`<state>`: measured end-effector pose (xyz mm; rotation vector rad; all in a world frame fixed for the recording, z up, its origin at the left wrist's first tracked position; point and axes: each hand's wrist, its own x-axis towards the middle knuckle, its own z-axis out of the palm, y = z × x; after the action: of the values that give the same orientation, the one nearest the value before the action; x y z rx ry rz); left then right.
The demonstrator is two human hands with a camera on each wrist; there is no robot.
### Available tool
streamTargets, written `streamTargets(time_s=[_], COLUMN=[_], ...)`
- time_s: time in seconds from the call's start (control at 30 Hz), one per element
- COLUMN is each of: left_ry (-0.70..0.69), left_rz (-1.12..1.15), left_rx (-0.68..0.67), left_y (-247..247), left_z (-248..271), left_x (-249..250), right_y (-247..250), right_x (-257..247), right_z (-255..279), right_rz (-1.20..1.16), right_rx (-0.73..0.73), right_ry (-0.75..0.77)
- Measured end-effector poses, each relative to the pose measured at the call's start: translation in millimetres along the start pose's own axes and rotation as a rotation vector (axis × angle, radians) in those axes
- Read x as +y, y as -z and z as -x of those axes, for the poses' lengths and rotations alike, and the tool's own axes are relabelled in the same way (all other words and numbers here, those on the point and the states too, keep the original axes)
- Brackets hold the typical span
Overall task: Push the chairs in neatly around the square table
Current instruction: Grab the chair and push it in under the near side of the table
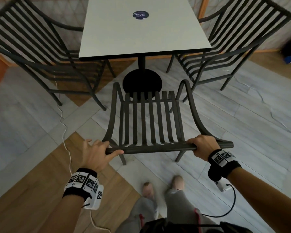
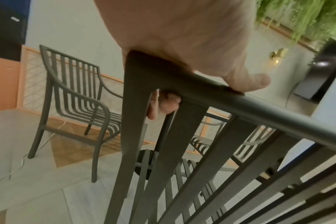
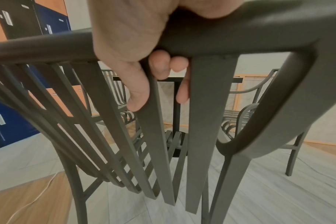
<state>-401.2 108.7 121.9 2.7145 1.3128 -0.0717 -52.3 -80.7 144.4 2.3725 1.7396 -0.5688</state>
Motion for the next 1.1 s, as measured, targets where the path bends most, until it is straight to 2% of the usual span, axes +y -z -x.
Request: streamTargets(time_s=[0.17,0.43,0.6,0.83,1.1], left_ry=[-0.034,-0.009,0.041,0.118,0.123], left_rz=[-0.004,0.044,0.022,0.082,0.004], left_rx=[-0.15,-0.209,-0.175,-0.224,-0.268], left_y=[6.7,21.1,33.2,39.0,53.6], left_z=[-27.0,-95.6,-150.0,-229.7,-276.0], left_x=[-2.7,-13.7,-26.7,-35.7,-23.4], right_y=[17.5,49.8,70.6,96.9,125.4], right_x=[6.1,18.9,25.4,46.8,61.4], right_z=[-19.2,-87.8,-143.1,-212.8,-260.8], right_rz=[0.004,0.084,0.083,0.052,-0.023], right_rx=[-0.022,-0.012,-0.004,0.01,0.008], right_ry=[-0.03,0.03,0.062,-0.014,-0.16])
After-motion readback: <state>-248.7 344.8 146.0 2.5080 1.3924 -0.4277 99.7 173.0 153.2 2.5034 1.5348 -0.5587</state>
